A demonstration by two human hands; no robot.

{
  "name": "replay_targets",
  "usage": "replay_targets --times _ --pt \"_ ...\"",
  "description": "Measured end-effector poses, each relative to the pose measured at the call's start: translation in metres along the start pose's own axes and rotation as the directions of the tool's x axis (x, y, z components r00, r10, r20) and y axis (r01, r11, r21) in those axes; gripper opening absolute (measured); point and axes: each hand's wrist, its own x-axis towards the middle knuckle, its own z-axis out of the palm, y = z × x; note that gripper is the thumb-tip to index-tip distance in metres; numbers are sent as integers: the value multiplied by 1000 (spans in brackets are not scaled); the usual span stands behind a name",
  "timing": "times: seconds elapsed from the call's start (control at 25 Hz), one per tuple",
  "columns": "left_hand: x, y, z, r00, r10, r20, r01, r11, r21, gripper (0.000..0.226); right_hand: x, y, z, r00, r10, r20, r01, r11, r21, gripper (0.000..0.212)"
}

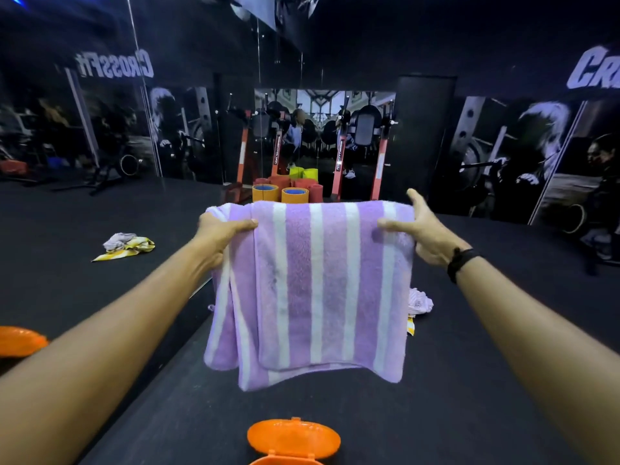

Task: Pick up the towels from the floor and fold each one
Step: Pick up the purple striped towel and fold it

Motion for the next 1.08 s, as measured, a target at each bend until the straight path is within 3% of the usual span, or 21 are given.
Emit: replay_targets --times 0.08,0.2,0.24,0.36,0.4,0.56,0.64,0.72,0.8,0.92,1.0,1.08 --pt "-3 2 -5 995 -61 79 56 997 61 58 -3 7 0 999 -23 32 27 991 -133 117" --pt "-3 -4 -11 980 -197 37 199 979 -34 42 -6 12 1 987 -94 -134 80 991 -103 83" --pt "-2 -8 -13 970 -243 16 243 968 -57 52 -6 13 5 983 -105 -151 91 991 -97 78" --pt "4 -26 -16 965 -259 -42 258 966 -23 117 -5 15 14 983 -139 -119 119 979 -164 72" --pt "3 -29 -15 972 -231 -35 232 973 12 123 -4 15 14 982 -143 -122 119 975 -186 72" --pt "-12 -26 -7 974 -61 218 24 985 171 78 -5 10 7 983 -135 -127 105 970 -220 67" --pt "-8 -26 -9 978 52 201 -105 959 265 39 -5 8 2 984 -142 -107 104 947 -304 56" --pt "-1 -28 -10 985 137 101 -167 895 415 21 -3 7 -3 987 -152 -59 105 872 -479 37" --pt "6 -29 -7 984 177 16 -156 815 558 18 -3 5 -3 994 -102 -24 66 792 -606 23" --pt "13 -30 -1 985 135 -107 -36 768 640 21 -8 4 7 993 -90 -81 -9 612 -791 23" --pt "23 -34 -3 999 -23 -47 45 841 539 31 -11 3 16 969 -220 -108 12 485 -874 26" --pt "48 -45 -8 985 -171 -35 168 871 461 54 -13 -1 22 926 -374 -57 148 498 -854 23"
